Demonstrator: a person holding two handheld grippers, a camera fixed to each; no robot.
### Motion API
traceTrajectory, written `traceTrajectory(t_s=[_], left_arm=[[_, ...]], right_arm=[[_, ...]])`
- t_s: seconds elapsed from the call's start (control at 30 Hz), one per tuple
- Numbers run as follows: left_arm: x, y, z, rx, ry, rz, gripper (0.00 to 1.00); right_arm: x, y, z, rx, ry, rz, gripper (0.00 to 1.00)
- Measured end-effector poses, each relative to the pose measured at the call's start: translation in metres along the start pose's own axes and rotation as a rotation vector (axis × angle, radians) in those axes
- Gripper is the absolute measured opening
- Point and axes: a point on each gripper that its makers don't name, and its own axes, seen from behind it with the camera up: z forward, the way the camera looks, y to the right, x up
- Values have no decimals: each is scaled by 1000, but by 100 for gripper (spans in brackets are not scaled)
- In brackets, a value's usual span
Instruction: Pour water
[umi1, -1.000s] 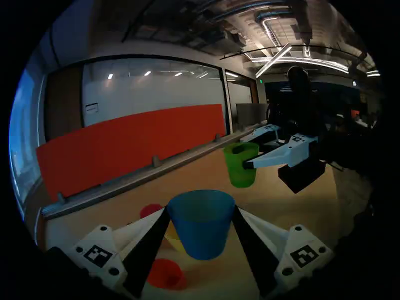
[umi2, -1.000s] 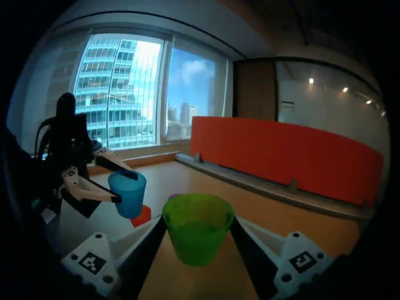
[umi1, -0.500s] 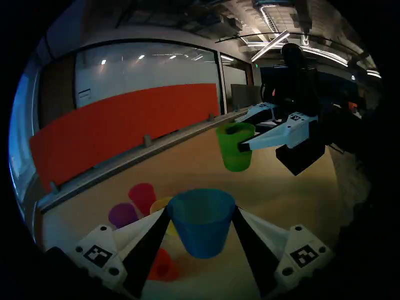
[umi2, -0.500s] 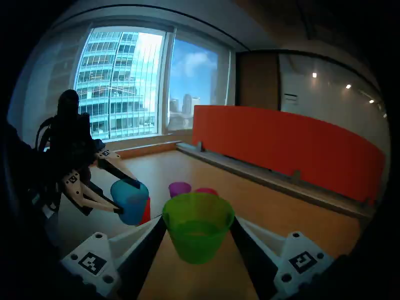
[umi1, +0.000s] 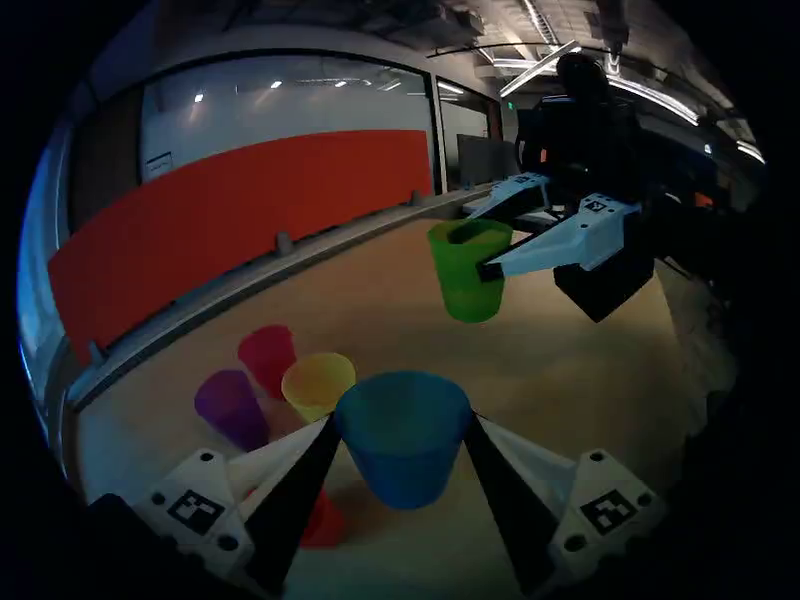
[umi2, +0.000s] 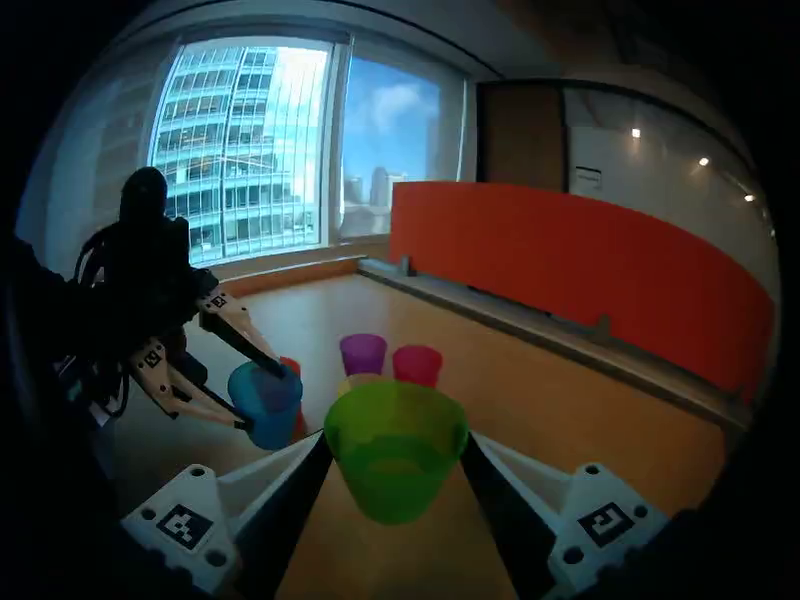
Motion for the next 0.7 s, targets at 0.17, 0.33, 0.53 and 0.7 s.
traceTrajectory(t_s=[0.17,0.33,0.53,0.7], left_arm=[[-9,5,4,-11,-25,10,88],[-19,9,8,-18,-54,11,88],[-28,12,10,-32,-80,8,88],[-32,13,11,-35,-91,16,88]], right_arm=[[-13,-1,4,6,-33,7,92],[-26,-2,7,13,-67,11,92],[-38,-5,9,21,-104,5,92],[-44,-6,10,25,-123,4,92]])
